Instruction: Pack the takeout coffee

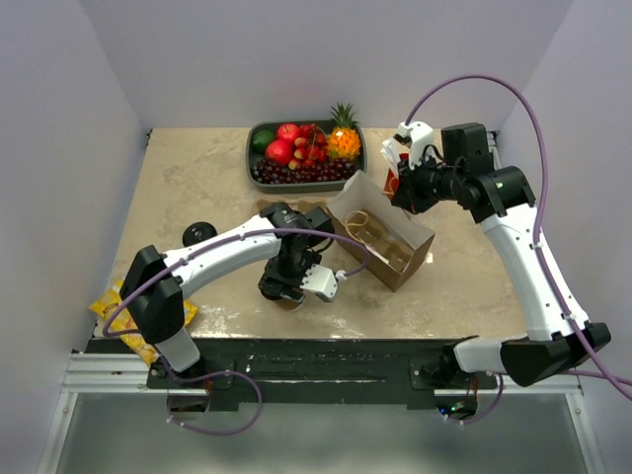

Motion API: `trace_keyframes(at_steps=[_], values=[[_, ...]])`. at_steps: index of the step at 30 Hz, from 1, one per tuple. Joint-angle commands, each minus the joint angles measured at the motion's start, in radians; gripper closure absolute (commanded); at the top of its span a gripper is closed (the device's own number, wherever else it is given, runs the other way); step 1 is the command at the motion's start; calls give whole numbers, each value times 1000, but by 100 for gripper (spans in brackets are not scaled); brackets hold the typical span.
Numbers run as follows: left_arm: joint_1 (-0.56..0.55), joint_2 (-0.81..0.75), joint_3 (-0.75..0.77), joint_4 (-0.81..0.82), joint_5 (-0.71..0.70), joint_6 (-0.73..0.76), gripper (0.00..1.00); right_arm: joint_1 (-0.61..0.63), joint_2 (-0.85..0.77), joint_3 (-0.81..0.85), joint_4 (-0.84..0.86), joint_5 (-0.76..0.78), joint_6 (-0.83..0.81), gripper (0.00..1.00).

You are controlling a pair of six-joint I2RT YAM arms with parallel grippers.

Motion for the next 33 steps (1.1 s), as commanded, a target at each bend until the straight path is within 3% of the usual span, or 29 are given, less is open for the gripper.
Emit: trace_keyframes(at_steps=[1, 10, 15, 23, 25, 28, 33], values=[[0, 28, 74, 15, -18, -99, 34, -7, 4, 0, 28, -20, 4, 100], [-49, 84, 102, -10, -110, -188, 30, -10, -7, -13, 36, -22, 6, 100], [-54, 91, 109, 1, -101, -199, 1, -16, -13, -13, 36, -20, 8, 100], [-49, 35, 207, 71, -32, -210, 0, -19, -16, -19, 36, -25, 9, 100], [-12, -25, 220, 133, 48, -225, 0, -19, -15, -13, 36, -23, 8, 100], [38, -117, 153, 223, 139, -248, 0, -21, -13, -16, 36, -23, 8, 100], [99, -211, 24, 234, 240, -262, 2, -30, -15, -16, 36, -23, 6, 100]])
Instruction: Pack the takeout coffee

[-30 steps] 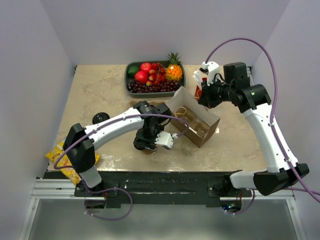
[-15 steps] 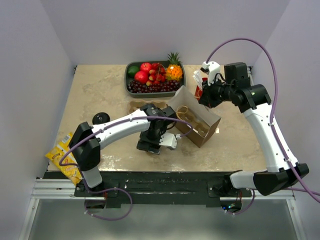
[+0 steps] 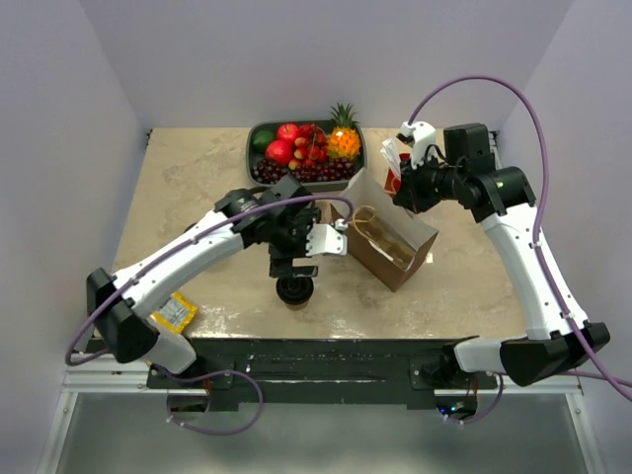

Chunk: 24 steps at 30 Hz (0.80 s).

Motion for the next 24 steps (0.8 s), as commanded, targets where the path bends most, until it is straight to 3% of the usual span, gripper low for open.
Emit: trace_keyframes(at_steps=[1, 5, 11, 24], values=[[52, -102, -120, 33, 144, -30, 2, -14, -16, -1, 21, -20, 6, 100], [84, -156, -192, 81, 218, -39, 1, -25, -14, -4, 23, -30, 6, 100], [86, -292, -376, 323, 295, -16, 0, -27, -2, 12, 24, -43, 10, 100], [86, -223, -435, 353, 327, 57, 2, -34, 1, 1, 26, -50, 10, 100]])
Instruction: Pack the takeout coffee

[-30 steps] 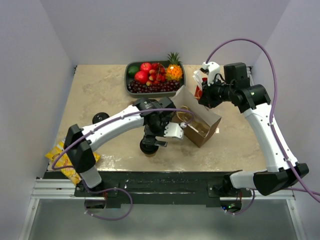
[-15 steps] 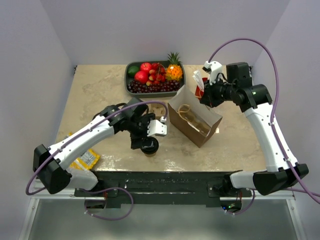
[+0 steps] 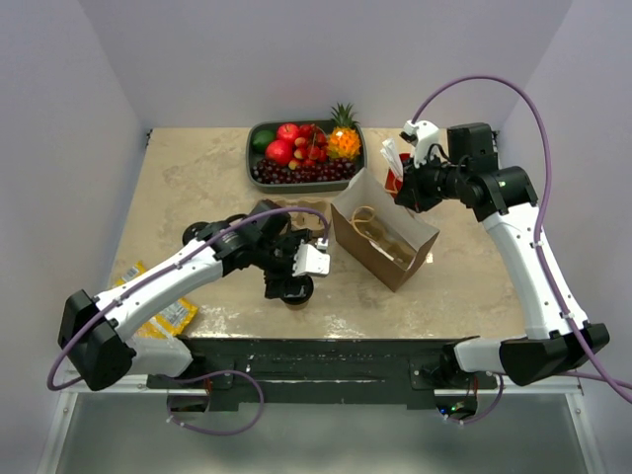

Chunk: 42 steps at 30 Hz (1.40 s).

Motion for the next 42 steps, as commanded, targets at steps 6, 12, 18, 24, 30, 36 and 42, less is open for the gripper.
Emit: trace_keyframes(at_steps=[6, 12, 18, 24, 30, 36, 42], values=[[3, 69, -21, 18, 46, 43, 5, -13, 4, -1, 25, -30, 9, 100], [3, 89, -31, 21, 22, 47, 8, -14, 12, 4, 27, -33, 11, 100], [2, 115, -26, 11, 30, 50, 15, -14, 18, 10, 25, -33, 9, 100], [3, 122, -24, -3, 36, 58, 24, -16, 18, 7, 25, -33, 12, 100], [5, 127, -20, -23, 31, 61, 33, -14, 19, 5, 27, -36, 14, 100], [5, 116, -29, -3, -6, 44, 27, -14, 19, 4, 27, -37, 12, 100], [5, 70, -32, 3, -30, 42, 37, -14, 16, 2, 28, -33, 14, 100]])
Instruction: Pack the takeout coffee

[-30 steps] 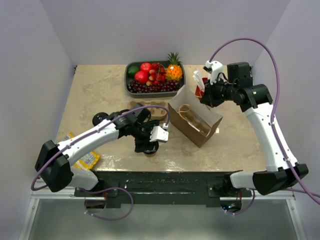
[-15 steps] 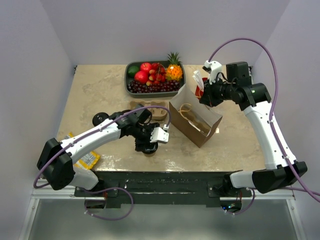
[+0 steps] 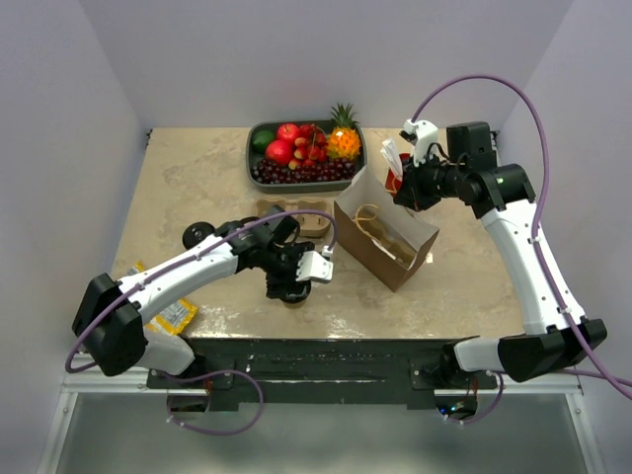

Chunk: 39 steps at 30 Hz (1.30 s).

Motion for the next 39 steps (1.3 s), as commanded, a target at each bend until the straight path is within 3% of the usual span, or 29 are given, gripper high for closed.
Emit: trace_keyframes(at_steps=[1, 3, 9, 12, 17, 24, 28, 33, 39], values=[[5, -41, 9, -2, -28, 7, 44, -4, -4, 2, 24, -11, 8, 100], [5, -42, 26, -34, -27, 14, 53, -4, -2, 5, 23, -9, 8, 100], [5, -131, 94, -57, 1, 12, 62, -4, 7, 17, 20, 11, -2, 100], [5, -144, 190, -74, 9, -2, 100, -4, 11, 36, 8, 14, -22, 100], [5, -133, 399, -77, 12, 3, 100, -1, 16, 67, -22, 6, -91, 100], [5, -90, 673, 134, -24, -92, 100, 4, -18, 37, -2, 18, -147, 100], [3, 10, 845, 147, -18, -126, 100, 25, -13, 42, -2, 21, -139, 100], [-40, 64, 887, 214, -25, -148, 100, 50, -27, 33, 24, 31, -111, 100], [-139, 71, 791, 285, -68, -152, 100, 51, -35, 51, 49, 46, -42, 100]])
